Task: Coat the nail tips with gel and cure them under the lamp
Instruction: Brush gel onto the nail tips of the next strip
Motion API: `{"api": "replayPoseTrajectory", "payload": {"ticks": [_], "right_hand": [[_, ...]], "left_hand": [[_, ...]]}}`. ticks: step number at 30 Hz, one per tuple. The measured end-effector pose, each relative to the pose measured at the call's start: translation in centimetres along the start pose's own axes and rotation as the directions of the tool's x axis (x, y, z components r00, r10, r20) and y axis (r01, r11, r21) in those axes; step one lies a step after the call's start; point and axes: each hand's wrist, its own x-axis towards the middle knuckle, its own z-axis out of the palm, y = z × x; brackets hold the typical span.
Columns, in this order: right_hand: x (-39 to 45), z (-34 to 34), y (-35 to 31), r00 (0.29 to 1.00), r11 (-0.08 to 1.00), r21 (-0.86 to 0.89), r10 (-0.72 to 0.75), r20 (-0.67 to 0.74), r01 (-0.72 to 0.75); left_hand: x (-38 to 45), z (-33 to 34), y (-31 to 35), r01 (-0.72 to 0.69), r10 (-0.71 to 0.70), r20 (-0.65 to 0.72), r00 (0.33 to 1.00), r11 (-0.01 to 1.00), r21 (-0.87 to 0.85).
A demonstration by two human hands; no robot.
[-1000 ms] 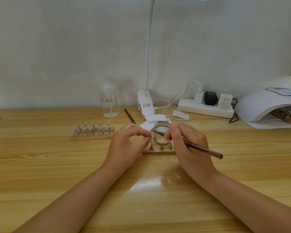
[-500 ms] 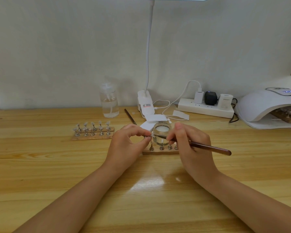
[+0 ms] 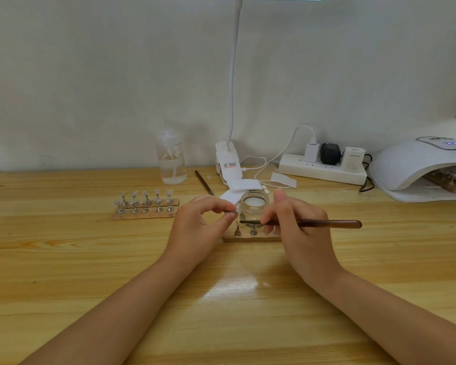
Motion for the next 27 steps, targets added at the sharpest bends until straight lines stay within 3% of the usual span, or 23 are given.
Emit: {"api": "replayPoseTrajectory", "payload": {"ticks": [5, 12, 21, 27], "right_hand": [[0.2, -0.08, -0.21, 0.999, 0.999, -0.023, -0.026, -0.044, 0.025], [0.16, 0.04, -0.26, 1.0, 0.997, -0.077, -0.018, 0.001, 0.018], [-0.11, 0.04, -0.24, 1.0, 1.0, 0.031, -0.004, 0.014, 0.004], [0.18, -0.12, -0.19, 0.998, 0.997, -0.059, -0.054, -0.009, 0.053]], "left_hand": [[0.06, -0.01, -0.07, 0.009, -0.009, 0.004, 1.0, 1.0, -0.009], [0.04, 0.03, -0.05, 0.01, -0.01, 0.004, 1.0, 1.0, -0.027], [0.04, 0.02, 0.01, 0.007, -0.007, 0.001, 1.0, 1.0, -0.017], [0.07, 0.08, -0.08, -0.007, 0.007, 0.004, 1.0, 1.0, -0.012]]}}
